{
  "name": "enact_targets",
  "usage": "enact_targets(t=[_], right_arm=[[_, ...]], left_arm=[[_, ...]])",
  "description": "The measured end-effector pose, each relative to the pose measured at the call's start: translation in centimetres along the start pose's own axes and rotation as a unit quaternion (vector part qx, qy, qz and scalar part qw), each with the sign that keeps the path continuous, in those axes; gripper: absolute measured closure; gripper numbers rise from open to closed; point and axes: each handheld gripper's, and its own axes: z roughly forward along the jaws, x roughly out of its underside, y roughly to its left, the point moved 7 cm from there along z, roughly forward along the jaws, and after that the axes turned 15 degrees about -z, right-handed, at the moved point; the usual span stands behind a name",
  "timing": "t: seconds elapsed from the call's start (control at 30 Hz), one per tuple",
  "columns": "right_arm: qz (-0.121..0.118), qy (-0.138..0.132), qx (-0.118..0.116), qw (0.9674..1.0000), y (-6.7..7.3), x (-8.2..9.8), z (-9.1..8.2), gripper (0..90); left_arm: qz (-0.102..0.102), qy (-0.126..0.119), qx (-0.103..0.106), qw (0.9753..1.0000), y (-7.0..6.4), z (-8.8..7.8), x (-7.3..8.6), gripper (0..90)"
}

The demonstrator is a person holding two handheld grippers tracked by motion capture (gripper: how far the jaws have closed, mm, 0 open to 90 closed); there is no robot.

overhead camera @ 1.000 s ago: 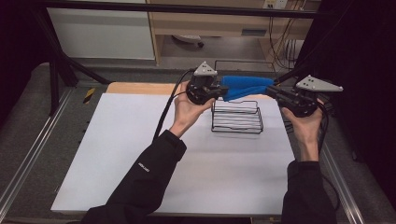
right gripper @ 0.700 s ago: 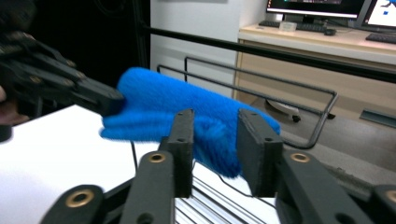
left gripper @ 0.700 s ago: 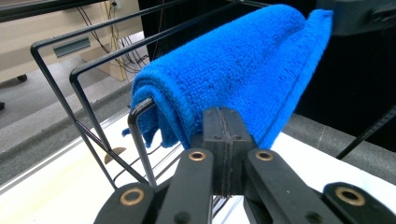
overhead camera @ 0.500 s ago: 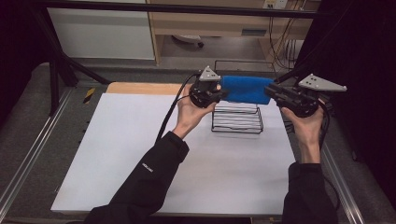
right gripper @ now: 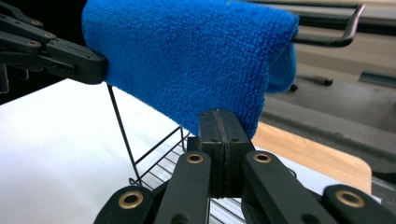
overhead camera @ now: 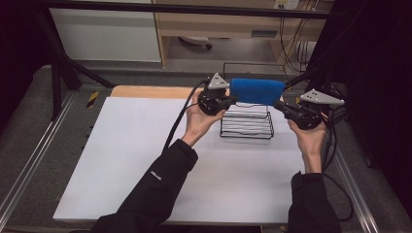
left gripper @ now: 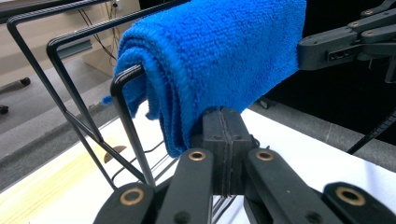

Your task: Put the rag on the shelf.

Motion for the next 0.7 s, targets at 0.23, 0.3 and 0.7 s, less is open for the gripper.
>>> enact_targets(t=[0.23,0.3,0.7], right_arm=[[-0.001,-0.019,-0.01,0.9998,1.2,-1.0,-1.2,75.7],[0.008,-0.018,-0.016,0.9997,1.8,-1.3,-1.4,68.1],[0.023,-0.011,-0.039,0.9989,5.7,-2.1,-1.8,28.7]], left_arm=[[-0.01,0.003,0.002,0.9999,0.3,-2.0,0.8,77.3],[-0.009,0.007,-0.006,0.9999,0.6,-3.1,1.2,70.8],[-0.023,0.018,-0.045,0.9985,3.9,-9.3,5.4,39.2]])
